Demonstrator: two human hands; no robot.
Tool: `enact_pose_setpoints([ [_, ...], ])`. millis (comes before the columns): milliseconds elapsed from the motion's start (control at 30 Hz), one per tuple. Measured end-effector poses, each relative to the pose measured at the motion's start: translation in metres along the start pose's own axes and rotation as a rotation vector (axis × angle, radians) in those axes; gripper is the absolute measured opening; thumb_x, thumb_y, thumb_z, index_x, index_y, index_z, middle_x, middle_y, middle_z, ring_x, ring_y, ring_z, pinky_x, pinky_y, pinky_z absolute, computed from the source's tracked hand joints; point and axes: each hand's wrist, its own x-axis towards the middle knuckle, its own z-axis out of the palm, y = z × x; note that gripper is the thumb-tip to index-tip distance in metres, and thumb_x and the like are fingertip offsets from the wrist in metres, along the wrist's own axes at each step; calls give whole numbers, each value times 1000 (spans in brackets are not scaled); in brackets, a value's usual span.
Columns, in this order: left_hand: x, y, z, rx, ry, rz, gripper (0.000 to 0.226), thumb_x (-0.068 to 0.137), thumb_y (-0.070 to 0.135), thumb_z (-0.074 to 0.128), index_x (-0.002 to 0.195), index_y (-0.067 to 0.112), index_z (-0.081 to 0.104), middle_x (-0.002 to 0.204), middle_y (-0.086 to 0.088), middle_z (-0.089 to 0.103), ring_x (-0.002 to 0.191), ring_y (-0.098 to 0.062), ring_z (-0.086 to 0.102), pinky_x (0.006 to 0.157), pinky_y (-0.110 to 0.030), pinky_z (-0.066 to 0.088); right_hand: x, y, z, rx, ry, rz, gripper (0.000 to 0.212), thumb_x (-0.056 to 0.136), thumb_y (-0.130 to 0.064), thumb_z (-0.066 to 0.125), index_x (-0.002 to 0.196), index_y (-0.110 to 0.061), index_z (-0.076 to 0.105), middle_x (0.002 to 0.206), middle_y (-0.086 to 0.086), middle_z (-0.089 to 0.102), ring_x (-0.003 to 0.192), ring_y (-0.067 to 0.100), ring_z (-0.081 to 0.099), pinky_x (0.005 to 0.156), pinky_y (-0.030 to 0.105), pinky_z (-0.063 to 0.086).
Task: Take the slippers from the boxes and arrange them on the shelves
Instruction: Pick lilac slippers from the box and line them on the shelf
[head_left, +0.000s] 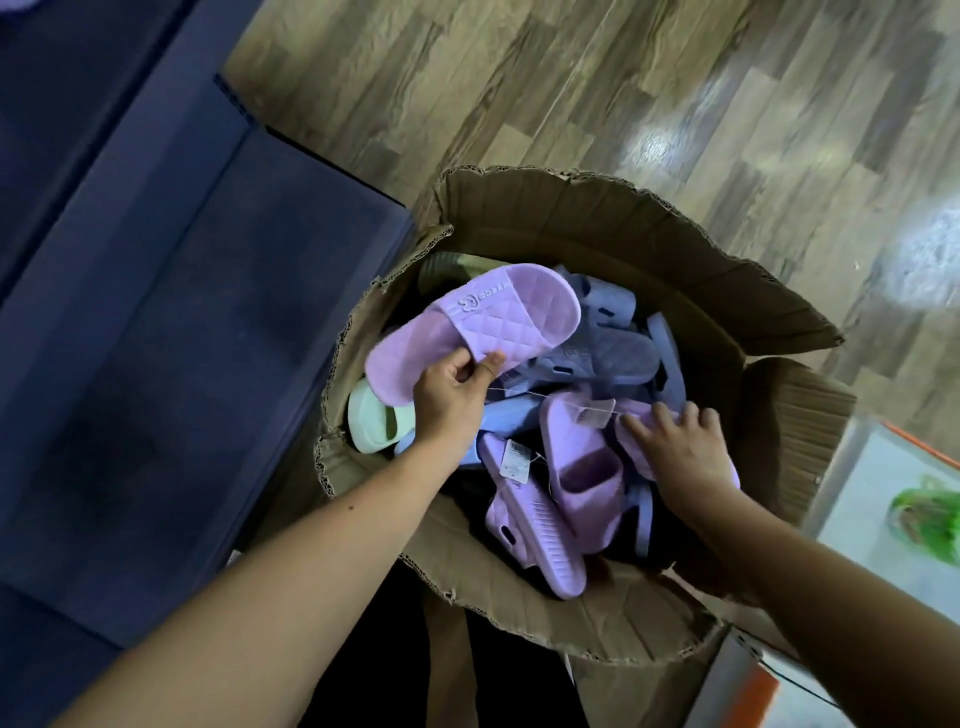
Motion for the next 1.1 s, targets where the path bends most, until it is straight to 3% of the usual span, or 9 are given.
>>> enact_pose_setpoints([
  [67,-2,-2,4,-43,-1,-69,16,89,24,61,91,11,68,80,-1,64,79,-15,56,70,-24,43,-1,11,0,102,44,20,51,91,-23,48,138,-27,30,135,3,44,117,28,46,95,35,34],
  [200,-7,-7,7,-30,44,-167,22,92,27,56,71,24,54,75,-1,58,77,-17,50,70,-27,38,8,21,-15,394,75,42,33,87,-21,54,120,-22,53,120,2,59,105,26,54,84,33,40],
  [267,-11,-4,6,23,30,-168,18,95,28,50,83,17,58,79,-3,58,80,-21,51,70,-27,35,12,25,-29,487,101,28,32,83,-20,58,115,-23,59,115,1,65,103,26,56,79,29,39],
  [433,-17,8,4,92,-28,-151,32,99,30,39,125,16,50,121,-4,59,111,-26,52,81,-26,35,16,42,-74,406,65,-141,34,80,-25,66,113,-32,63,109,-6,67,105,19,57,71,22,29],
  [633,-23,18,14,-48,-126,-206,17,97,35,39,110,32,50,119,-8,60,99,-31,64,83,-43,53,15,42,-118,597,-20,-313,37,74,-27,74,109,-38,66,108,-17,68,93,1,55,80,21,38],
  [733,-22,12,19,-103,-182,-284,35,83,52,37,115,39,46,127,-5,58,109,-30,60,96,-51,46,20,27,-124,623,7,-399,38,74,-27,75,109,-40,66,108,-17,69,97,4,60,81,22,39],
  [900,-21,14,12,-475,-92,-436,21,102,26,33,119,29,43,93,5,62,79,-9,60,72,-33,49,27,10,-120,579,67,-484,41,73,-20,74,111,-36,67,117,-16,65,110,9,60,90,27,45],
  [1000,-23,18,13,-563,-33,-402,13,99,14,42,91,23,48,81,3,57,65,-8,52,62,-26,45,31,7,-121,614,156,-425,40,73,-17,74,110,-33,69,116,-14,67,111,11,60,87,26,44],
  [1100,-18,23,13,-621,36,-387,21,91,3,53,85,23,49,70,3,53,49,-5,42,56,-22,37,34,5,-128,644,156,-400,39,75,-21,74,110,-35,68,114,-14,67,109,11,60,86,25,41],
])
